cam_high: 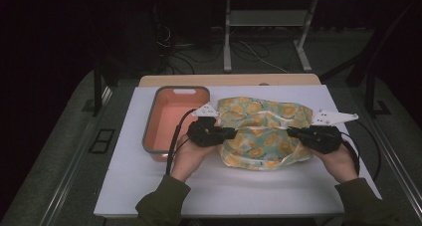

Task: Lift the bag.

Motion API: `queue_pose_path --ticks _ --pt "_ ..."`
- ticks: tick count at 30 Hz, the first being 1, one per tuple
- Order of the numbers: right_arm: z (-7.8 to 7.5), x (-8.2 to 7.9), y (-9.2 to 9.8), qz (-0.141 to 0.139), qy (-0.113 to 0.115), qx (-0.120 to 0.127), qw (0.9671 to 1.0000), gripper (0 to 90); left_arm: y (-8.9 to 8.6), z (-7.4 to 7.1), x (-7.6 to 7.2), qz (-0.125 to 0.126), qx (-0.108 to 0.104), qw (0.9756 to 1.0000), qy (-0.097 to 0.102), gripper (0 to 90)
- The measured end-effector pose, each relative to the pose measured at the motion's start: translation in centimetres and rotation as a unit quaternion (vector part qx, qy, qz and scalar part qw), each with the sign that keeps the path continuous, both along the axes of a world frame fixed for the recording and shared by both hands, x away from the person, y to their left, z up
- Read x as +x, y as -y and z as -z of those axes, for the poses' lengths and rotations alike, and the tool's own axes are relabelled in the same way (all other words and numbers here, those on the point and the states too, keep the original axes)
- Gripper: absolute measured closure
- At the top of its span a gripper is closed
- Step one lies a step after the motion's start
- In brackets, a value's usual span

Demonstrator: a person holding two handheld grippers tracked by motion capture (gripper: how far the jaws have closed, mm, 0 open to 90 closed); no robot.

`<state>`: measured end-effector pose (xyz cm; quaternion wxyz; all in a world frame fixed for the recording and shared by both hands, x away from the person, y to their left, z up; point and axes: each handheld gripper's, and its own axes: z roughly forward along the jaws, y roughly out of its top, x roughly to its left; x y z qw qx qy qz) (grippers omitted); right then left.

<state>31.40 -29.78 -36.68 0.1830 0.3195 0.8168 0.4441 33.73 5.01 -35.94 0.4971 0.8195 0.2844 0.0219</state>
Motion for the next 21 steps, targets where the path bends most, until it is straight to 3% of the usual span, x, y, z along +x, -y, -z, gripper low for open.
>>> queue_pose_path --ticks 4,8,12,15,21 --pt "0.9 0.7 -0.2 0.008 -0.018 -0.013 0.9997 89.5 -0.1 0.2 0.1 -0.007 -0.001 1.0000 0.002 71.5" --pt "1.3 1.0 0.0 0.003 -0.034 -0.003 0.9994 87.4 -0.3 -0.1 -0.1 -0.005 -0.007 0.9999 0.008 58.0" --pt "1.1 0.6 0.5 -0.012 -0.042 0.021 0.9988 74.3 -1.0 -0.7 -0.6 -0.002 -0.021 0.9997 0.015 50.5" --pt "0.7 0.3 0.9 -0.023 -0.051 0.043 0.9975 63.1 -1.4 -1.0 -1.0 0.003 -0.019 0.9996 0.018 45.1" --pt "-0.3 -0.4 1.1 -0.029 -0.038 0.052 0.9975 48.1 -2.1 -1.0 -1.5 0.008 -0.015 0.9995 0.027 36.3"
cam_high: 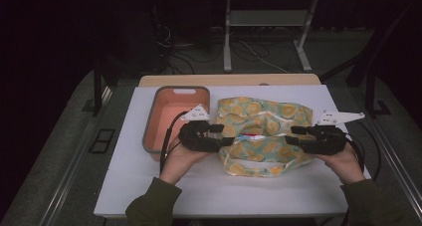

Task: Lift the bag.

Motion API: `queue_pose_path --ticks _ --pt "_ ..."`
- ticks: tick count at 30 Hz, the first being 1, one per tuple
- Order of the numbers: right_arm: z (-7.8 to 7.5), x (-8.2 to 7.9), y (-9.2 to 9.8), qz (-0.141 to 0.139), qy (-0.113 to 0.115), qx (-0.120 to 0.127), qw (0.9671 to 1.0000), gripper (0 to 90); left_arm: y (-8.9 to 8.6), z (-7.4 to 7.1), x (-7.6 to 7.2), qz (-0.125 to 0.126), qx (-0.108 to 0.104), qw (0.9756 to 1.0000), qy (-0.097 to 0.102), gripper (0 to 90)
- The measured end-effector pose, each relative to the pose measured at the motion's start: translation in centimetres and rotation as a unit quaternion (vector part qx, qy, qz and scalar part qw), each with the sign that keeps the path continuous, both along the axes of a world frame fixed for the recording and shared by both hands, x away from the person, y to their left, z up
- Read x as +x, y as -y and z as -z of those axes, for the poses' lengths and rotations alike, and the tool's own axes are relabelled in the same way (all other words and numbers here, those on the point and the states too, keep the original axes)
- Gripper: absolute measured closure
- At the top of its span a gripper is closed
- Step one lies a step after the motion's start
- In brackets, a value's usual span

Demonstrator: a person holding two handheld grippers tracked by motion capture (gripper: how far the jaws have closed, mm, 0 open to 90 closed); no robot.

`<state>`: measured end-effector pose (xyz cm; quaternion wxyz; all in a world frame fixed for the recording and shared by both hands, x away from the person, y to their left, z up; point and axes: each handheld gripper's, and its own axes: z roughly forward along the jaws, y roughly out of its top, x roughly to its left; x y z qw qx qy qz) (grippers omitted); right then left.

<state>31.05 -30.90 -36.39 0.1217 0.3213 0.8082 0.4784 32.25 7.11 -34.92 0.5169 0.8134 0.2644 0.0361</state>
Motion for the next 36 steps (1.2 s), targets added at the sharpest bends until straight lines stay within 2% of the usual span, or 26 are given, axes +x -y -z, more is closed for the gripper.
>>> queue_pose_path --ticks 6,18,25,32,36 --pt "-0.5 -0.2 0.4 0.003 0.011 0.011 0.9999 43.5 -1.0 -0.3 -0.3 -0.005 -0.001 0.9999 0.010 28.3" --pt "-1.2 0.4 1.4 0.015 0.010 0.019 0.9997 37.9 -2.6 -0.9 -0.2 -0.021 -0.004 0.9995 0.023 19.9" --pt "-0.8 0.2 1.9 0.011 0.006 0.024 0.9996 35.2 -4.1 -0.4 -0.6 -0.024 0.005 0.9992 0.031 17.9" --pt "0.0 -0.9 2.5 0.007 0.000 0.023 0.9997 28.3 -5.9 0.5 -1.5 -0.028 0.008 0.9989 0.038 13.2" --pt "0.5 -1.6 2.5 -0.003 -0.003 0.027 0.9996 26.3 -6.7 1.0 -2.1 -0.027 0.018 0.9984 0.047 10.7"
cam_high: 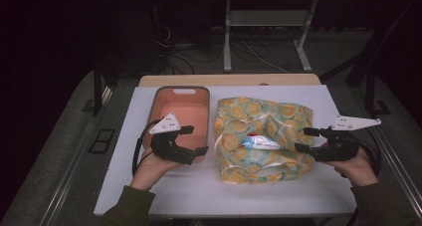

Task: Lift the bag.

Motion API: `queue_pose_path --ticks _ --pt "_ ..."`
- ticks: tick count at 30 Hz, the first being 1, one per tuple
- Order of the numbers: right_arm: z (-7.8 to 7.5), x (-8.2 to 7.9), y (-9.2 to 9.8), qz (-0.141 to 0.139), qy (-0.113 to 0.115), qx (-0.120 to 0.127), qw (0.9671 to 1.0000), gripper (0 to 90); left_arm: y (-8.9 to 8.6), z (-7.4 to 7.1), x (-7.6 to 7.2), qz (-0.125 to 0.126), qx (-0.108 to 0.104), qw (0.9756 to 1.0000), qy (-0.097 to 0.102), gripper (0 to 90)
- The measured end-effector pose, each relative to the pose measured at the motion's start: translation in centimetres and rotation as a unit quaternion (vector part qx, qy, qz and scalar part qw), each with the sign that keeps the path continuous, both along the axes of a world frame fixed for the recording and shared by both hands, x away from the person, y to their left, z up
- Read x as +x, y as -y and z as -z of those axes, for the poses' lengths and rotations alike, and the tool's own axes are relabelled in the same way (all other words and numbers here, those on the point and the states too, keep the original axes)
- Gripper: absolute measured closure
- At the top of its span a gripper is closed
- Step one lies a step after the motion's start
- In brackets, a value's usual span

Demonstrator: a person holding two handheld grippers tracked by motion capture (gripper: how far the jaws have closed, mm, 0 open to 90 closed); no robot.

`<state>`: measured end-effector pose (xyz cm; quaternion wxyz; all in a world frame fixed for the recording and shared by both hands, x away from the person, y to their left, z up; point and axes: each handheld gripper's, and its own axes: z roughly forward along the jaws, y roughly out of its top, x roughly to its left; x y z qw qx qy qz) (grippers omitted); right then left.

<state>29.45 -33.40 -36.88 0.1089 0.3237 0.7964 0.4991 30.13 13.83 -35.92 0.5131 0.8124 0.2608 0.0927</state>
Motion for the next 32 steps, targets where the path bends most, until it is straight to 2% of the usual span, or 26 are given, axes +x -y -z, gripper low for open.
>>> queue_pose_path --ticks 6,13,16,20,32 --pt "0.5 -1.1 0.2 -0.011 0.000 0.003 0.9999 24.1 -1.3 0.4 -0.7 -0.008 0.002 0.9999 0.006 7.8" --pt "1.2 -2.6 1.1 -0.014 0.001 0.005 0.9999 19.6 -2.2 1.0 -1.7 -0.005 0.009 0.9999 0.009 2.2" --pt "1.7 -3.1 1.3 -0.013 0.000 -0.002 0.9999 18.6 -2.3 1.3 -2.0 -0.004 0.013 0.9999 0.009 0.0" --pt "2.3 -3.5 1.3 -0.009 0.001 -0.004 0.9999 14.5 -2.5 1.7 -2.3 -0.006 0.016 0.9997 0.017 0.0" --pt "2.9 -3.5 1.0 -0.009 0.003 -0.009 0.9999 14.3 -2.5 2.0 -2.4 -0.009 0.012 0.9998 0.016 0.0"
